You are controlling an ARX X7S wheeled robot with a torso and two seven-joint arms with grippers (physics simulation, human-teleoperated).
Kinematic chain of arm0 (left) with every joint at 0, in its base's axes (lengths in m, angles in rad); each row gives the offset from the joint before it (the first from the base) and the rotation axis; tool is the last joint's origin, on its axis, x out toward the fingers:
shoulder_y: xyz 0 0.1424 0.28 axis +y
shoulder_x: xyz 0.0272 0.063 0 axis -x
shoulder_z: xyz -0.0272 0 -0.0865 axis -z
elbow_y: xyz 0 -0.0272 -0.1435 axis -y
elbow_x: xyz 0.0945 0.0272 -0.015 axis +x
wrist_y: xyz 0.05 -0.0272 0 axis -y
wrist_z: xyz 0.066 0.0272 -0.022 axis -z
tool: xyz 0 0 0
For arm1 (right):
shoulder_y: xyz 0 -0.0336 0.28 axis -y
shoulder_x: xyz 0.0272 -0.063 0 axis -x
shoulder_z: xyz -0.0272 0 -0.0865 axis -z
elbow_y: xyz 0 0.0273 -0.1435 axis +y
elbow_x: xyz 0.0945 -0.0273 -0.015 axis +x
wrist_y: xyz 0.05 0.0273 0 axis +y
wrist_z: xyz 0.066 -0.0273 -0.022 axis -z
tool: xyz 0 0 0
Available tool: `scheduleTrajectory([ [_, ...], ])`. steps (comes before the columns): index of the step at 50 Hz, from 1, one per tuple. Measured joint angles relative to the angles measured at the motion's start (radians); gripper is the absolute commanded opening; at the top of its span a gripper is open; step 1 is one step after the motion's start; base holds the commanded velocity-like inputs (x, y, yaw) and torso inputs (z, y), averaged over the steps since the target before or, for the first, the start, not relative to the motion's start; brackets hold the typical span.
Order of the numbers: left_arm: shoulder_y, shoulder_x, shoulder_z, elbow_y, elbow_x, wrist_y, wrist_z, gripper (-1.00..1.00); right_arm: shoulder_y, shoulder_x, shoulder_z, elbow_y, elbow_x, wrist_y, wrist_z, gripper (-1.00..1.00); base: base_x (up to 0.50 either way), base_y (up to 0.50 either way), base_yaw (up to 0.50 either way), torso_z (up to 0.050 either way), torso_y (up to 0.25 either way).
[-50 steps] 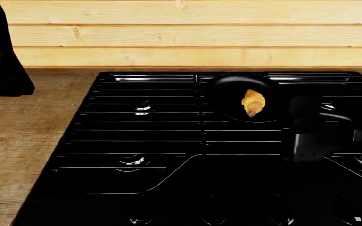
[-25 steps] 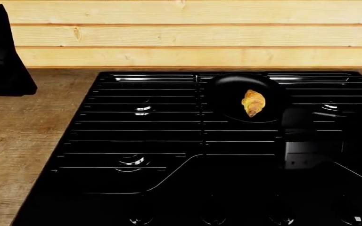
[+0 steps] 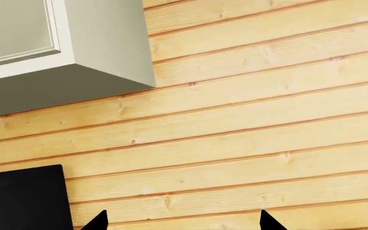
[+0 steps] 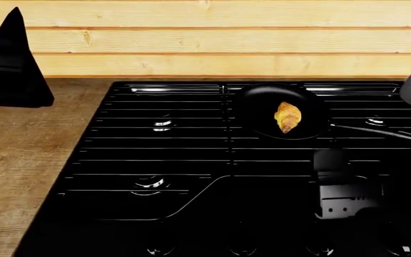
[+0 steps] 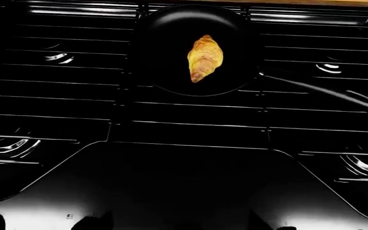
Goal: Pick the croissant and place it on the pan. Then turn on the stove to warm the croissant.
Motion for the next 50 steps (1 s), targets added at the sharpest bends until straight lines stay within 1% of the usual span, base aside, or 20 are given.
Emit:
scheduleTrajectory([
  [17, 0.007, 0.0, 0.004, 0.0, 0.009, 0.002, 0.005, 1.0, 0.009, 0.014, -0.031, -0.026, 0.025, -0.027, -0.016, 1.0, 0.0, 0.0, 0.0, 0.0, 0.0],
  [37, 0.036, -0.006, 0.002, 0.007, 0.027, 0.011, 0.015, 1.0, -0.08, 0.101, -0.087, -0.125, -0.058, -0.11, -0.066, 1.0, 0.0, 0.0, 0.0, 0.0, 0.0],
  [50, 0.066, -0.022, -0.013, 0.021, 0.039, 0.029, 0.025, 1.0, -0.115, 0.109, -0.111, -0.179, -0.104, -0.135, -0.073, 1.0, 0.0, 0.0, 0.0, 0.0, 0.0],
])
